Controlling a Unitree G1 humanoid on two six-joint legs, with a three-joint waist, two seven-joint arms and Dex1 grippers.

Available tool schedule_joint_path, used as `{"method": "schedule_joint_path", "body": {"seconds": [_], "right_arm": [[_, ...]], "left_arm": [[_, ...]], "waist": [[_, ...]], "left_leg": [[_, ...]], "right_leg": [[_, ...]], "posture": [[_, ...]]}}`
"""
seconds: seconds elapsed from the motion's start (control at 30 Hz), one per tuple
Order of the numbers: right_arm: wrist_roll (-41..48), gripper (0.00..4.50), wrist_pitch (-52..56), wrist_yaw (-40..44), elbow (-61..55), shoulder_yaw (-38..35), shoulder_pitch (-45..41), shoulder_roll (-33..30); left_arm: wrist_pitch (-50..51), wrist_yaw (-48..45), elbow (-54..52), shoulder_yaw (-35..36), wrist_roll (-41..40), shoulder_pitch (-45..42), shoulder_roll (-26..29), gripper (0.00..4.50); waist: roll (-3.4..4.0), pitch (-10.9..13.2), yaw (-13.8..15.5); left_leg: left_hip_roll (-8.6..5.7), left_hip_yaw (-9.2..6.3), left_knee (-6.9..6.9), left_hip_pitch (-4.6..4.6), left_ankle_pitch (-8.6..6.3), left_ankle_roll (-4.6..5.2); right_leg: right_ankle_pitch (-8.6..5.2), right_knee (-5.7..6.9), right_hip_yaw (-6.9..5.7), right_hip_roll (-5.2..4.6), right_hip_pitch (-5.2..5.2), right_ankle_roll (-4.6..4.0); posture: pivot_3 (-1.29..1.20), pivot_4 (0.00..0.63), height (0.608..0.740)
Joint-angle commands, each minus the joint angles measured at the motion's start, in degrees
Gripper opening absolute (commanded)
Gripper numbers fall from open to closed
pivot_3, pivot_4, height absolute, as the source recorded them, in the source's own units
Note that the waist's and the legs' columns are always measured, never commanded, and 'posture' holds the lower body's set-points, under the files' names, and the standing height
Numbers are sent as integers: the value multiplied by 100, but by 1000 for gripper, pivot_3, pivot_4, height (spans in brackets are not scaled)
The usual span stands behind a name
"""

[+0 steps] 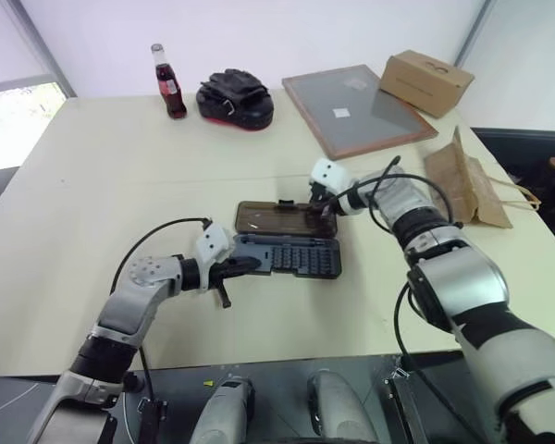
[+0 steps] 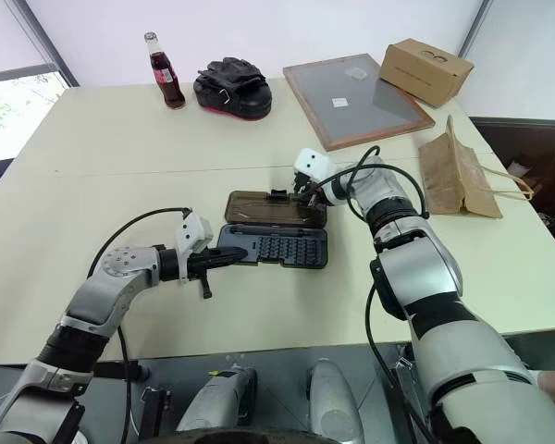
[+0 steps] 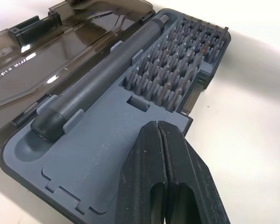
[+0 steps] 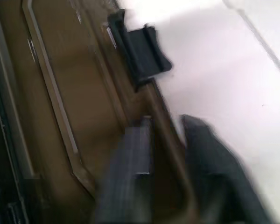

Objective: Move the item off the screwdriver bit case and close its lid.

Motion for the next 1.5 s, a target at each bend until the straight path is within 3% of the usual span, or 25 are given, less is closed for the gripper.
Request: {"method": "schedule_joint_path", "body": {"seconds": [0.03, 0.37, 0.47, 0.53, 0.57, 0.9, 1.13, 1.33, 1.5], "right_arm": [[-154, 1800, 61, -20, 254, 85, 24, 121], [-264, 1800, 67, -86, 418, 125, -22, 176], [-327, 958, 38, -75, 439, 181, 28, 177], [-381, 54, 26, -54, 454, 198, 59, 182], [-409, 12, 17, -43, 458, 203, 74, 183], [-546, 12, -76, 77, 469, 304, 129, 191], [-896, 12, -751, -172, 269, 572, -69, 120], [-1171, 12, -1467, -501, -205, 826, -286, -43], [-1020, 12, -1494, -341, -1270, 751, -38, -160]], "left_arm": [[-60, 48, -161, 138, -6, -41, 16, 0], [-69, 182, -246, 167, -11, 15, 30, 0], [-71, 226, -282, 182, -16, 27, 28, 0], [-74, 245, -300, 193, -18, 28, 27, 0], [-73, 257, -320, 197, -20, 35, 28, 0], [-43, 388, -468, 302, -68, 16, 39, 0], [157, 712, -329, 821, -324, -377, -97, 0], [245, 1212, 299, 1541, -558, -1133, -217, 0], [32, 1543, 1149, 1953, -500, -1717, -167, 0]], "waist": [[0, 0, 1], [0, -1, -41], [0, -1, -51], [-7, -7, -56], [-12, -10, -60], [-9, -11, -101], [-10, -11, -104], [-7, -5, -108], [-7, -2, -103]], "left_leg": [[0, 0, -1, 0, 0, 0], [0, -2, 0, 0, 0, 0], [0, -2, 0, 0, 0, 0], [0, -3, -1, 0, 0, 0], [0, -4, -1, 2, 0, 0], [2, -7, -3, 7, 0, 0], [2, -7, -2, 7, 0, 0], [2, -6, -2, 7, 0, -1], [1, -7, -2, -15, 2, -3]], "right_leg": [[0, -2, 0, 0, 1, 0], [0, 0, 0, 1, 1, 0], [0, 0, 0, 1, 1, 0], [0, 0, -1, 1, 1, 0], [0, -1, -1, 3, 3, 0], [-1, -1, -1, 6, 8, -1], [-1, -1, -1, 6, 8, -1], [0, 1, 0, 8, 3, 0], [0, 1, 0, 7, -20, 0]], "posture": [[0, 150, 740], [0, 150, 740], [0, 150, 740], [0, 150, 740], [0, 150, 740], [0, 150, 740], [0, 150, 740], [0, 150, 740], [0, 150, 740]]}}
